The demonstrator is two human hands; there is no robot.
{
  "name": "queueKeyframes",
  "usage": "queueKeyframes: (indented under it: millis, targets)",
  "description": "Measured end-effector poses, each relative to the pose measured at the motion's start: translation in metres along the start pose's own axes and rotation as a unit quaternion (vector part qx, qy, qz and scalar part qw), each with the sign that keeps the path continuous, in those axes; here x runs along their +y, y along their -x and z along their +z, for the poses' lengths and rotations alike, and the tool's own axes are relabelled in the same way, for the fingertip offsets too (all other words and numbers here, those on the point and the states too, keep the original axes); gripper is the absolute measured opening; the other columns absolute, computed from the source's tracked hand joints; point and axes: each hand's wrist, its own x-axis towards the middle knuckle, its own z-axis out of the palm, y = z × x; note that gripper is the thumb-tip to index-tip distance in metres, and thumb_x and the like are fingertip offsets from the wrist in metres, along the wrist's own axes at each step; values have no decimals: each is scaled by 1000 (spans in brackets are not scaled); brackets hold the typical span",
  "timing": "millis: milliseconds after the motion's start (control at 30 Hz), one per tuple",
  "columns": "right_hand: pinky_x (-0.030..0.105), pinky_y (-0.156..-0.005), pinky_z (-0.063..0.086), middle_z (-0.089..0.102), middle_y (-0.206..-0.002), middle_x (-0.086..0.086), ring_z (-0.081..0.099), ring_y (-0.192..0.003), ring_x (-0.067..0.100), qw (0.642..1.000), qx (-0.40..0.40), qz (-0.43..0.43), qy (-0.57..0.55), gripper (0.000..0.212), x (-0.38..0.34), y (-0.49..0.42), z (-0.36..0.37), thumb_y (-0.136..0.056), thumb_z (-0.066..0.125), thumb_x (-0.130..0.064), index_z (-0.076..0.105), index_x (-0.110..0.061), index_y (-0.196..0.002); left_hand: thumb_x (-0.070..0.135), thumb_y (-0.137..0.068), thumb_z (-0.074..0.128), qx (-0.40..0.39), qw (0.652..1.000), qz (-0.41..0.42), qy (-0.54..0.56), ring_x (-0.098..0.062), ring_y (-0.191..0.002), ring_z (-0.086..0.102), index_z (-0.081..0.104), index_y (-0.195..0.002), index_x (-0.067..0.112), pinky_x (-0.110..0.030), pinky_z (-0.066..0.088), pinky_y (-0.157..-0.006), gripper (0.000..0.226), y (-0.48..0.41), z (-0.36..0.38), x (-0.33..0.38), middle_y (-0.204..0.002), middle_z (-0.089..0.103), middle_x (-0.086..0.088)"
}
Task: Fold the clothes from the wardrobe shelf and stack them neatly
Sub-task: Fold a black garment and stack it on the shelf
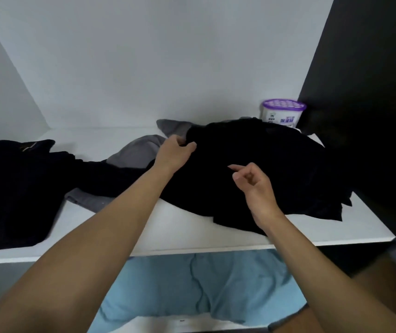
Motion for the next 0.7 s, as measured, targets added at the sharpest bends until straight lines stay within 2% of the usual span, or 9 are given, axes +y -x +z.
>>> queueKeyframes:
  millis: [67,100,200,300,367,467,533,633,700]
  targets:
    - [34,-95,53,71,-116,-3,67,-109,17,998,-54,-26,4,17,-7,8,0,-98,60,-11,57,-16,-82,30,-94,62,37,999,23,13,-18,-83,60,61,-91,8,-32,46,-76,22,3,5,3,-86,61,-4]
    - [33,-94,53,70,-115,-3,67,-109,17,995,-84,-42,16,16,-12,12,0,-97,60,-11,57,-16,-83,26,-95,60,47,998,33,20,-17,-76,55,59,-86,6,-32,43,-71,22,6,8,5,-81,57,-5]
    - [22,-88,50,71,-108,-3,66,-100,8,981,-181,-56,42,11,-28,28,1,-93,59,-14,55,-16,-83,26,-100,50,74,992,25,104,-14,-77,56,59,-95,8,-31,45,-70,20,20,8,17,-86,59,-5]
    - [17,-83,47,71,-100,-6,65,-93,1,954,-293,27,59,12,-29,50,-5,-91,62,-11,57,-13,-81,25,-101,46,71,957,-5,282,-17,-87,65,61,-97,14,-35,54,-78,19,41,-3,36,-93,66,-6]
    - [17,-83,46,69,-92,-6,64,-91,1,931,-338,88,107,17,-23,67,-11,-94,65,-5,59,-13,-80,23,-100,48,17,933,-4,359,-20,-86,68,63,-92,14,-36,56,-79,19,59,-13,48,-93,68,-8]
    - [18,-80,47,70,-86,-1,64,-82,4,948,-271,133,105,12,-24,83,-16,-95,62,-5,66,-11,-86,19,-101,49,-111,914,32,389,-14,-76,70,73,-79,21,-26,57,-68,32,98,-29,53,-82,72,-1]
    - [33,-92,52,76,-98,2,71,-93,13,969,-163,179,41,11,-32,87,-16,-94,65,-22,69,-12,-96,17,-101,51,-173,908,66,375,-9,-67,67,74,-73,25,-20,54,-60,36,126,-46,48,-74,70,4]
    - [48,-97,52,74,-115,10,71,-105,24,959,-49,275,-51,58,-43,98,-4,-78,62,-59,63,-16,-116,12,-97,54,-231,899,96,360,-7,-65,65,72,-80,19,-17,52,-61,25,169,-77,30,-72,68,4]
    - [54,-98,50,71,-117,11,68,-109,26,945,-29,316,-82,67,-51,112,14,-79,58,-69,60,-18,-122,12,-93,56,-294,886,93,345,-7,-64,63,66,-88,10,-17,51,-60,12,199,-91,10,-72,66,3]
